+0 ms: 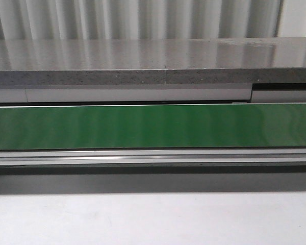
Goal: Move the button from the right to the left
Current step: 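Grasp the yellow-capped button by its blue contact block with the right gripper, then lift the button and set it on the conveyor belt, then release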
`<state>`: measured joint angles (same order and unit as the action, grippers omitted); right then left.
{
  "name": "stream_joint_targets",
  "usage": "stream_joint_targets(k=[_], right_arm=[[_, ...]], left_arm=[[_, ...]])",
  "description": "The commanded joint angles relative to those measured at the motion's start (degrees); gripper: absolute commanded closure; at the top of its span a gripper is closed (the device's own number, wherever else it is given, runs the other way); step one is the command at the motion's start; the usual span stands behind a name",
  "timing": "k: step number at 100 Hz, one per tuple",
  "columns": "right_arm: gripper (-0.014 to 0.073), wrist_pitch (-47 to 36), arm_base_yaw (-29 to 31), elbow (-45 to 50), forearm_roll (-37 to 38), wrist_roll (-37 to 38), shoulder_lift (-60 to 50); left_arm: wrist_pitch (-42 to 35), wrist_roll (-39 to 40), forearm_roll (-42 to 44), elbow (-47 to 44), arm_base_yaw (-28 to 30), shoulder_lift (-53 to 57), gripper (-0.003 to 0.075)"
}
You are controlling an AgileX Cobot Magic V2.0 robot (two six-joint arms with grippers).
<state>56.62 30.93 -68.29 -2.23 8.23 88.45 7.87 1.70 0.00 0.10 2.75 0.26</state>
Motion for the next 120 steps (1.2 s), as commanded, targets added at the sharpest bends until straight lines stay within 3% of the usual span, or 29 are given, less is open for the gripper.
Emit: stream_joint_targets(k=[1,65,72,85,94,120], right_arm=[[0.0043,-0.1,0.3,-4.0,-0.4,-0.5,1.9],[0.0053,-3.6,0.3,-13.6,-0.4,-2.3,21.7],[0.0105,-4.2,0.3,-13.6,-0.4,-2.5,22.4],[0.0337,-4.6,0.3,-13.6,-0.4,-2.5,22.4],[0.0431,-5.0,0.3,-13.6,-0.4,-3.0,22.4],[0.0442,-5.0,-0.6,-13.6,-0.4,-3.9,19.5]], left_arm=[[-4.3,0.1,0.0,-1.4,0.0,2.0,0.074],[-4.3,0.1,0.0,-1.4,0.0,2.0,0.074],[-4.3,0.1,0.0,-1.4,0.0,2.0,0.074],[-4.3,0.1,0.0,-1.4,0.0,2.0,0.074],[-4.3,0.1,0.0,-1.4,0.0,2.0,0.074],[-4.3,0.1,0.0,-1.4,0.0,2.0,0.074]])
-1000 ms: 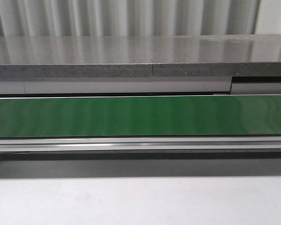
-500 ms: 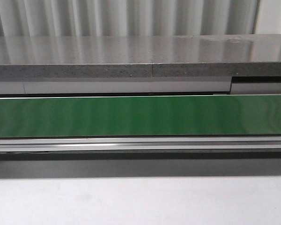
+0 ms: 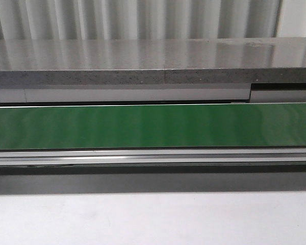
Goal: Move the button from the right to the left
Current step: 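Lift the button and set it on the conveyor belt, then release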
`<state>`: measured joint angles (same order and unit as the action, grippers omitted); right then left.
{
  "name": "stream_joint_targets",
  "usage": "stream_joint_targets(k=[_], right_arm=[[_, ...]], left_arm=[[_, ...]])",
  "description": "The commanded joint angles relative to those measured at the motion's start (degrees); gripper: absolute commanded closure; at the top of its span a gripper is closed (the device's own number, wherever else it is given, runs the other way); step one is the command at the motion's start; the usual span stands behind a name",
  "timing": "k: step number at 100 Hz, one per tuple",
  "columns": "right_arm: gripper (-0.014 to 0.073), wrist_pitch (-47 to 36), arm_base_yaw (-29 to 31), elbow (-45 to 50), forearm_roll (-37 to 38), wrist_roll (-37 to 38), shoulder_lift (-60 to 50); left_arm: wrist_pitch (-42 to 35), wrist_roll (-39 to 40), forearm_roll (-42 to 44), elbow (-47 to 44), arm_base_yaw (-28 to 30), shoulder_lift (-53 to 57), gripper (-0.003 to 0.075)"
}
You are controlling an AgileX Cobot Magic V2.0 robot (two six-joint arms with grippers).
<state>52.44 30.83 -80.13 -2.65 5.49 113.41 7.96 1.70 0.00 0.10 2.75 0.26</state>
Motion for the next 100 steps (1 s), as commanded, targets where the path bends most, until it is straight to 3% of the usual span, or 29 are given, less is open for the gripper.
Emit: stream_joint_targets(k=[1,51,73,94,100], right_arm=[[0.0442,-0.8,-0.6,-1.7,0.0,-1.2,-5.9],[0.0442,9.2,-17.4,-1.2,-3.0,-0.9,-21.2],[0.0442,5.8,-25.2,3.1,-5.6,-0.9,-20.8],[0.0436,4.5,-26.6,5.1,-5.6,-0.9,-18.0],[0.0389,4.6,-26.6,5.1,-5.6,-0.9,-17.9]], left_arm=[[-4.4,0.1,0.0,-1.4,0.0,2.0,0.074],[-4.4,0.1,0.0,-1.4,0.0,2.0,0.074],[-4.4,0.1,0.0,-1.4,0.0,2.0,0.074],[-4.4,0.1,0.0,-1.4,0.0,2.0,0.074],[-4.4,0.1,0.0,-1.4,0.0,2.0,0.074]])
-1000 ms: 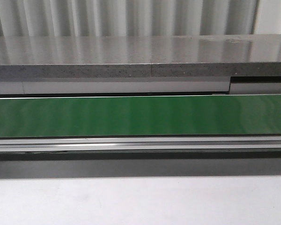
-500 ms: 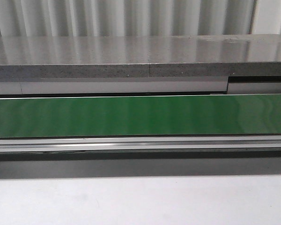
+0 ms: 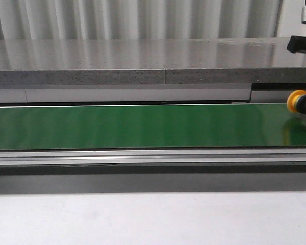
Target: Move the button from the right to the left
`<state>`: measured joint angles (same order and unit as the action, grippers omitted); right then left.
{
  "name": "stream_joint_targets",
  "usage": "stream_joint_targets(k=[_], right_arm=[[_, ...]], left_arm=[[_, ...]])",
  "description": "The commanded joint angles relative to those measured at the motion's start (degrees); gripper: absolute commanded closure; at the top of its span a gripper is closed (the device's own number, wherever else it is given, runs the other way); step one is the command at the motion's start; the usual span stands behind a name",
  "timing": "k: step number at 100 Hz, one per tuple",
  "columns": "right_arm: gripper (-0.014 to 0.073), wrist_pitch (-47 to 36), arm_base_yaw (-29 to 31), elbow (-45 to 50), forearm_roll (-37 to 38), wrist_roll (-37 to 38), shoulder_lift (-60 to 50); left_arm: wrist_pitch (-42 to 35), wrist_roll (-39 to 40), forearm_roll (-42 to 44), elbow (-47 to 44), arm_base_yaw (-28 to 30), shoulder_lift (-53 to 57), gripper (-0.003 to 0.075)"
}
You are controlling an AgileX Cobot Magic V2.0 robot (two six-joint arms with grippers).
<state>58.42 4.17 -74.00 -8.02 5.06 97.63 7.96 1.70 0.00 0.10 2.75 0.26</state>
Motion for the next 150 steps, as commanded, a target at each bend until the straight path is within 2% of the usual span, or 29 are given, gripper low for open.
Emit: stream_joint_targets(k=[1,17,23,27,36,43,52,65,70,106,150], right_arm=[[0.0381,-1.3,0.1,-1.1,-0.3,-0.6,-2.1],[0.0074,-3.0,0.1,-1.1,-0.8,-2.5,-2.3],[0.0027,-4.1,0.0,-1.1,-0.8,-3.1,-2.9],[0.0032,-5.0,0.0,-0.9,-0.9,-3.4,-3.7],[0.0066,-6.5,-0.7,-0.1,-1.0,-5.1,-6.4],[0.0135,-7.9,-2.0,1.7,-1.0,-7.8,-9.3],[0.0296,-9.7,-4.2,5.3,-1.0,-9.4,-13.4],[0.0592,-13.1,-7.3,10.9,-1.0,-9.4,-19.1],[0.0666,-14.3,-8.3,12.9,-1.0,-9.4,-21.2],[0.066,-19.2,-12.1,25.1,-1.0,-10.2,-37.6],[0.066,-28.2,-12.1,43.0,-1.0,-10.7,-65.1]], left_arm=[[-4.4,0.1,0.0,-1.4,0.0,2.0,0.074],[-4.4,0.1,0.0,-1.4,0.0,2.0,0.074],[-4.4,0.1,0.0,-1.4,0.0,2.0,0.074],[-4.4,0.1,0.0,-1.4,0.0,2.0,0.074],[-4.4,0.1,0.0,-1.4,0.0,2.0,0.074],[-4.4,0.1,0.0,-1.4,0.0,2.0,0.074],[-4.4,0.1,0.0,-1.4,0.0,2.0,0.074],[-4.4,0.1,0.0,-1.4,0.0,2.0,0.074],[-4.4,0.1,0.0,-1.4,0.0,2.0,0.074],[-4.4,0.1,0.0,-1.4,0.0,2.0,0.074],[-4.9,0.1,0.0,-1.4,0.0,2.0,0.074]])
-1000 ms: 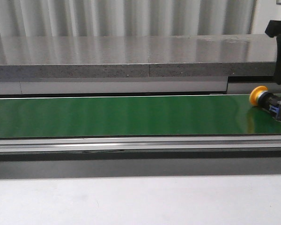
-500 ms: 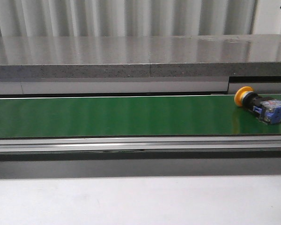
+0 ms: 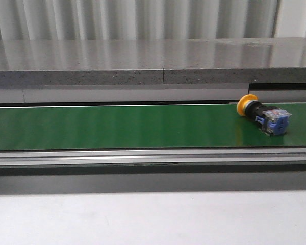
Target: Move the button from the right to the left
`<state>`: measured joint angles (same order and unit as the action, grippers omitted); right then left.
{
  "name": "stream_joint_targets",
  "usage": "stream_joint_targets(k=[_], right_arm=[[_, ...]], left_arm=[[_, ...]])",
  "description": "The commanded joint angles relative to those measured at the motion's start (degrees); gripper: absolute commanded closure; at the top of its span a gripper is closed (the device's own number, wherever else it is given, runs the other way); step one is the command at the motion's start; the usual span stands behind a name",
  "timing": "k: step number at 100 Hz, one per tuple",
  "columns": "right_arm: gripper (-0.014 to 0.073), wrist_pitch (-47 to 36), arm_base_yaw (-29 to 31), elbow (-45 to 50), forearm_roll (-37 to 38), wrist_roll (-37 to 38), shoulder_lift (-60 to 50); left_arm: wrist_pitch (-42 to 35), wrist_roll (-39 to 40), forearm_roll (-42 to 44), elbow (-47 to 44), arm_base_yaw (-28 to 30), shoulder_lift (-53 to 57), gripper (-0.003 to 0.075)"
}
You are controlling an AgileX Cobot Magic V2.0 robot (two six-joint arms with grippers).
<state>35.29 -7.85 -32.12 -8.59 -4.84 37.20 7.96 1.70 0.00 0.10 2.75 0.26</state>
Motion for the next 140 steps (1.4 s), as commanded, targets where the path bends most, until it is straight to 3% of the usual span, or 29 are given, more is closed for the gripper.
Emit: stream_joint_targets(k=[1,41,58,77,88,95,101,110,116,130,140], right_arm=[[0.066,-5.2,-0.1,1.3,-0.4,-0.8,-5.1],[0.066,-9.8,-0.1,8.1,-0.4,-0.8,-20.8],[0.066,-10.5,-0.1,8.1,-0.4,-0.8,-20.9],[0.066,-10.5,0.0,8.1,-0.4,-0.8,-20.9],[0.066,-10.5,0.0,8.1,-0.4,-0.8,-20.9],[0.066,-10.4,0.0,8.1,-0.4,-0.8,-20.9],[0.066,-10.4,0.0,8.1,-0.4,-0.8,-20.9],[0.066,-10.4,0.0,8.1,-0.4,-0.8,-20.9],[0.066,-10.4,0.0,8.1,-0.4,-0.8,-20.9],[0.066,-10.4,0.0,8.1,-0.4,-0.8,-20.9],[0.066,-10.4,0.0,8.1,-0.4,-0.8,-20.9]], left_arm=[[-4.9,0.1,0.0,-1.4,0.0,2.0,0.074],[-9.8,0.1,0.3,0.1,0.2,2.0,0.074],[-1.1,0.1,0.3,8.0,0.2,-1.4,0.074],[15.7,0.1,0.0,19.7,0.2,-10.9,0.074],[19.4,-0.5,0.5,24.0,0.2,-16.7,0.0724],[19.5,-4.7,0.5,25.7,0.2,-20.0,0.0634],[19.1,-5.7,0.4,26.5,0.2,-22.1,0.0505],[16.3,-5.7,0.4,27.1,0.2,-24.5,0.0246],[13.6,-5.7,0.4,27.1,0.2,-25.2,0.0157],[9.3,-5.7,0.0,27.3,0.2,-26.9,0.0136],[11.9,-5.7,-0.3,29.7,0.0,-29.8,0.0136]])
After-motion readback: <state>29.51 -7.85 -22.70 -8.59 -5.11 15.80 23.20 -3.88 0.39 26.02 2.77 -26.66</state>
